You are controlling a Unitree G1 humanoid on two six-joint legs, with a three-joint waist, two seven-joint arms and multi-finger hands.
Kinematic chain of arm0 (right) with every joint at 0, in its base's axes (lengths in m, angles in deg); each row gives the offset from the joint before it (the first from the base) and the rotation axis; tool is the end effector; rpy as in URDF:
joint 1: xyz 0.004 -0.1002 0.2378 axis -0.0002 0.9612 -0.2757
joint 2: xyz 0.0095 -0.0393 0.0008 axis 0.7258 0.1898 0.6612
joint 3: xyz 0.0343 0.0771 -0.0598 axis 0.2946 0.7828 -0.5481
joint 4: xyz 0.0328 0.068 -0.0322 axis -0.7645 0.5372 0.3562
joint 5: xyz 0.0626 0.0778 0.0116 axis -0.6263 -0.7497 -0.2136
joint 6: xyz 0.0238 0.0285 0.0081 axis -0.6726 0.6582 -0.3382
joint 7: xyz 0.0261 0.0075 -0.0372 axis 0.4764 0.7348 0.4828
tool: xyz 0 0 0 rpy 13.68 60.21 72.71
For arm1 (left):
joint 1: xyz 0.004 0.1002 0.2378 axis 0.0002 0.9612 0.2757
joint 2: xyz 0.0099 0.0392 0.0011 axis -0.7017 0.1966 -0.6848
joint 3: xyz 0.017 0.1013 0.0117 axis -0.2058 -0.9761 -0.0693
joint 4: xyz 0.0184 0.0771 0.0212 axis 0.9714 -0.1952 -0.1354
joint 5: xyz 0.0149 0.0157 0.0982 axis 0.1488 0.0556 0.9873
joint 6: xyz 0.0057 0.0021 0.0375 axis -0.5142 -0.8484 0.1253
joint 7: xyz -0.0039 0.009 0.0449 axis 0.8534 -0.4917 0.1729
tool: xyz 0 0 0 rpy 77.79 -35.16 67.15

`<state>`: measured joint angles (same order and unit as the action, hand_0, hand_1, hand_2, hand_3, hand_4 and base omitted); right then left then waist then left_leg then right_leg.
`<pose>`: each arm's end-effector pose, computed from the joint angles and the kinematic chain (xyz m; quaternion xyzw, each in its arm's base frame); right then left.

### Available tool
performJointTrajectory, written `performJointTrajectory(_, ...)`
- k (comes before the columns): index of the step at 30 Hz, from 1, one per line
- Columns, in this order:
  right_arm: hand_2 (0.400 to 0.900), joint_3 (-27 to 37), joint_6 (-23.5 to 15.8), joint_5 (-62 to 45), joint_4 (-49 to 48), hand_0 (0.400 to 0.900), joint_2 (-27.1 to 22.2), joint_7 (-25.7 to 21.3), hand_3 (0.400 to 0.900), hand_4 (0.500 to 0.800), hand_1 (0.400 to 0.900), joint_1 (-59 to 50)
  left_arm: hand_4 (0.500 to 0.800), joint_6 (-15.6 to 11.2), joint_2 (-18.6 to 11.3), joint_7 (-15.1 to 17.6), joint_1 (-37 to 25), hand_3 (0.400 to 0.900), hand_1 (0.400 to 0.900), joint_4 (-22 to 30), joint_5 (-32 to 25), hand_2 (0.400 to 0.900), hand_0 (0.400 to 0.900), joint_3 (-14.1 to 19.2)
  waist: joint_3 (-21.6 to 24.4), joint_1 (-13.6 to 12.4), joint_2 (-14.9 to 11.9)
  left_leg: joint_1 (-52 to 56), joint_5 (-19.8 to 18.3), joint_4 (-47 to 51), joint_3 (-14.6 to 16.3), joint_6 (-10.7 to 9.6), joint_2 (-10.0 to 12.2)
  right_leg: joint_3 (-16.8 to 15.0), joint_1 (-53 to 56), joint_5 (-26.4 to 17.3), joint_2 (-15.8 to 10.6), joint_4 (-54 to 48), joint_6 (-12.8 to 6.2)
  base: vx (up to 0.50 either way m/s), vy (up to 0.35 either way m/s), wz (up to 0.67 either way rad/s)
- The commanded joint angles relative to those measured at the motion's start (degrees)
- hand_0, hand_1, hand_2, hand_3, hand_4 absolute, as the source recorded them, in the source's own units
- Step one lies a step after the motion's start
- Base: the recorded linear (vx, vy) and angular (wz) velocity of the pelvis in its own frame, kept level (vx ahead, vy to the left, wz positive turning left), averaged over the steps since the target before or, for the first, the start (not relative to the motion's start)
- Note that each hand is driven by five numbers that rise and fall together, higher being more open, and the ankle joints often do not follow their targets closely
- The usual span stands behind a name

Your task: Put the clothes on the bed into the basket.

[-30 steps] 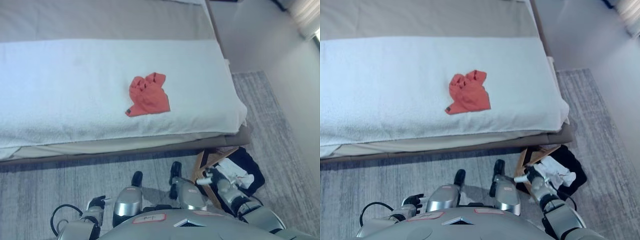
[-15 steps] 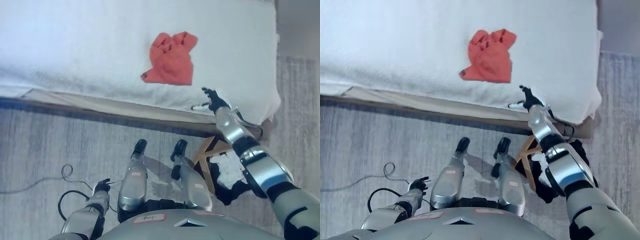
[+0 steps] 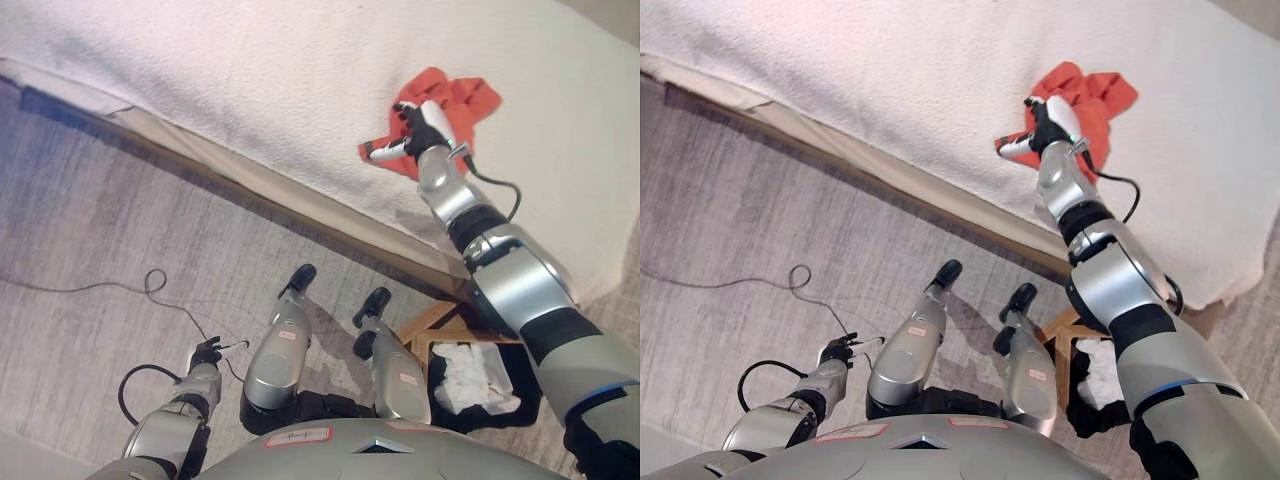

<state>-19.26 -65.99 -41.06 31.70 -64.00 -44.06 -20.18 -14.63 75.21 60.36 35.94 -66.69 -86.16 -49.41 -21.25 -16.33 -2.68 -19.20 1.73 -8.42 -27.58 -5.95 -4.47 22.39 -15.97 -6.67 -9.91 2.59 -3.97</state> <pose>0.3638 -0.1459 0.1224 -0.4061 0.0892 -0.0331 0.9088 0.1166 0.2236 -0.1061 0.1077 0.5403 0.1731 0.8164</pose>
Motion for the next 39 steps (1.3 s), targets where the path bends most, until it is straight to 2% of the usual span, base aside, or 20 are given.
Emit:
performJointTrajectory(1, 0.900, -2.1, -1.4, -1.1, 0.4, 0.900, -3.6, -5.0, 0.900, 0.800, 0.900, -9.7, 0.800, 0.0, -2.8, 2.4, 1.6, 0.900, 0.900, -2.8, -2.2, 0.900, 0.900, -2.7, -0.2, -0.7, 1.8, 4.6, 8.6, 13.4, 1.8, 1.7, 0.9, -1.4, -0.7, 2.8, -2.7, 7.9, -3.80, 0.00, 0.020, 0.15)
performJointTrajectory(5, 0.900, -3.7, -0.9, -0.9, 3.2, 0.900, -5.3, -5.6, 0.900, 0.800, 0.900, -14.2, 0.800, -0.4, -3.0, 2.7, 1.0, 0.900, 0.900, -1.8, -3.2, 0.900, 0.900, -4.2, -1.1, -1.5, 2.8, 3.4, 9.1, 13.4, 1.0, 1.4, 0.8, -0.9, -1.8, 3.6, -2.9, 9.2, -3.58, 0.00, -0.012, 0.14)
performJointTrajectory(6, 0.900, -4.5, -0.6, -0.1, 3.9, 0.900, -6.0, -5.9, 0.900, 0.800, 0.900, -15.3, 0.800, -0.6, -2.9, 2.7, 0.9, 0.900, 0.900, -1.4, -3.5, 0.900, 0.900, -4.5, -1.3, -1.6, 2.9, 3.5, 7.7, 13.4, 1.3, 1.4, 1.2, -1.2, -1.8, 5.7, -2.7, 9.9, -3.78, 0.04, -0.066, 0.17)
performJointTrajectory(11, 0.900, -8.8, 2.2, 6.2, 7.6, 0.900, -9.3, -6.2, 0.900, 0.800, 0.900, -18.8, 0.800, -0.8, -2.0, 3.1, 0.1, 0.900, 0.900, -0.4, -4.9, 0.900, 0.900, -6.3, -2.3, -1.8, 3.7, 1.4, 8.6, 13.3, 0.5, 0.9, 0.9, -0.4, -3.4, 6.0, -2.9, 10.8, -3.48, -0.01, -0.014, 0.14)
performJointTrajectory(15, 0.900, -10.6, 3.5, 8.8, 10.1, 0.900, -12.7, -4.6, 0.900, 0.800, 0.900, -19.5, 0.800, -0.6, -1.2, 2.8, -0.5, 0.900, 0.900, 0.1, -5.9, 0.900, 0.900, -7.0, -2.6, -1.4, 3.8, 0.5, 8.9, 13.4, 0.1, 0.6, 0.8, -0.1, -3.8, 6.1, -2.9, 10.9, -3.36, -0.01, -0.015, 0.10)
performJointTrajectory(20, 0.900, -10.2, 2.9, 8.8, 9.5, 0.900, -16.8, -3.5, 0.900, 0.800, 0.900, -16.2, 0.800, -0.5, -0.4, 2.2, -0.3, 0.900, 0.900, 0.3, -6.1, 0.900, 0.900, -6.8, -2.9, 0.3, 3.5, 0.6, 8.7, 13.4, 1.2, 0.6, 1.0, -1.2, -4.5, 6.0, -2.6, 11.3, -3.19, -0.01, 0.008, -0.12)
performJointTrajectory(22, 0.900, -9.8, 2.5, 8.1, 8.8, 0.900, -17.3, -3.0, 0.900, 0.800, 0.900, -14.7, 0.800, -0.5, -0.5, 2.1, 0.0, 0.900, 0.900, 0.4, -6.2, 0.900, 0.900, -6.3, -3.0, 1.0, 3.2, 0.8, 8.5, 13.4, 1.9, 0.6, 1.2, -2.0, -4.7, 5.8, -2.3, 11.1, -3.17, -0.06, 0.049, -0.30)
performJointTrajectory(23, 0.900, -9.4, 2.3, 7.9, 8.5, 0.900, -17.5, -2.6, 0.900, 0.800, 0.900, -13.8, 0.800, -0.6, -0.6, 1.9, 0.1, 0.900, 0.900, 0.4, -6.0, 0.900, 0.900, -6.2, -3.3, 1.2, 3.3, 0.1, 10.0, 13.4, 2.1, 0.5, 1.1, -1.9, -5.3, 3.6, -2.5, 10.5, -2.92, -0.11, 0.083, -0.35)
performJointTrajectory(28, 0.900, -8.3, 1.8, 6.5, 7.5, 0.900, -14.7, -2.1, 0.900, 0.800, 0.900, -12.7, 0.800, -0.6, -0.7, 1.8, 0.5, 0.900, 0.900, -0.2, -6.8, 0.900, 0.900, -5.3, -4.4, 2.4, 2.9, 0.2, 9.7, 13.4, 4.3, 0.5, 1.9, -3.6, -6.3, 2.7, -1.8, 9.6, -3.00, -0.06, 0.013, -0.35)
performJointTrajectory(39, 0.900, -7.2, 0.0, 1.7, 6.8, 0.900, -14.6, -1.9, 0.900, 0.800, 0.900, -15.3, 0.800, -0.9, -0.3, 1.3, 1.3, 0.900, 0.900, 1.0, -9.2, 0.900, 0.900, -5.2, -7.1, 2.3, 4.7, -2.2, 10.8, 13.4, 3.7, 0.2, 2.3, -2.9, -9.7, 2.9, -1.9, 11.0, -2.77, -0.03, -0.031, 0.02)
